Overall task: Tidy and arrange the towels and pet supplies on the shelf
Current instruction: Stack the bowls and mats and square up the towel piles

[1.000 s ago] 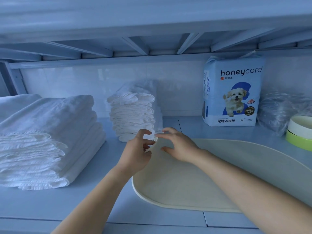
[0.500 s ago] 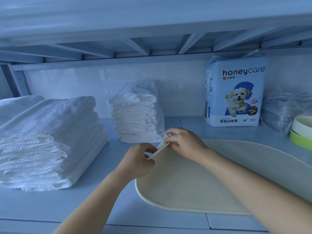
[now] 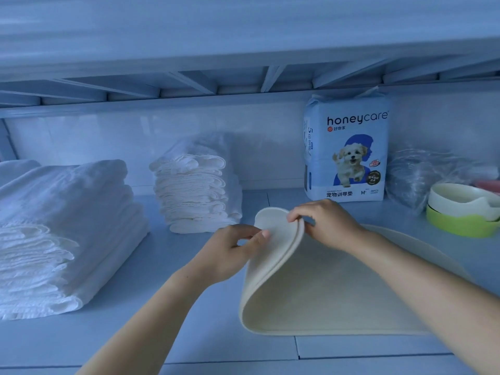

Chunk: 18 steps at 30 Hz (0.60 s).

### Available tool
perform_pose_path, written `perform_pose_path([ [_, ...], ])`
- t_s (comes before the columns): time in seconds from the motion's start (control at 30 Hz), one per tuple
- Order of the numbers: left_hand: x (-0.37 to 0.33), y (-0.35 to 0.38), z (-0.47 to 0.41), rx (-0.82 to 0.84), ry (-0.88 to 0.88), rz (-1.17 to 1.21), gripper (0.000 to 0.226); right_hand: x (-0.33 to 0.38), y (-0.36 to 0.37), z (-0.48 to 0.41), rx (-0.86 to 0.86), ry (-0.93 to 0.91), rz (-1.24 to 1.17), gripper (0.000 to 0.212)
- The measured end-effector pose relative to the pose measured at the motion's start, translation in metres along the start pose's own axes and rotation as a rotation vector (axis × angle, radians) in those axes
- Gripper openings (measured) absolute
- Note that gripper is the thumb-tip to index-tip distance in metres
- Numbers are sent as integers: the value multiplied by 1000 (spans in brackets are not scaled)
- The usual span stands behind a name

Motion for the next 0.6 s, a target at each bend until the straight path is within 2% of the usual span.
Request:
perform_pose_path([
  [0.1,-2,25,-11,44,13,-17,23,-39,-14,18,24,62,9,25],
  [0.33,-36,110,-39,155,120,-271,35,-128,-29,83,117,152,65,31],
  [0.47,-56,158,-51,228,114,-291,37,-173,-27,122,216,164,142,36],
  [0.6,-59,192,-60,250,67,-389,39,-198,-26,140,243,155,140,35],
])
Point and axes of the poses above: each hand's wrist, its own z-axis away from the middle knuckle, its own y-axis out of the palm, x = y × z, the point moved 9 cm from there along -z, towards the middle knuckle, and after that the axes turned 11 degrees about z, right-handed, at the moved point
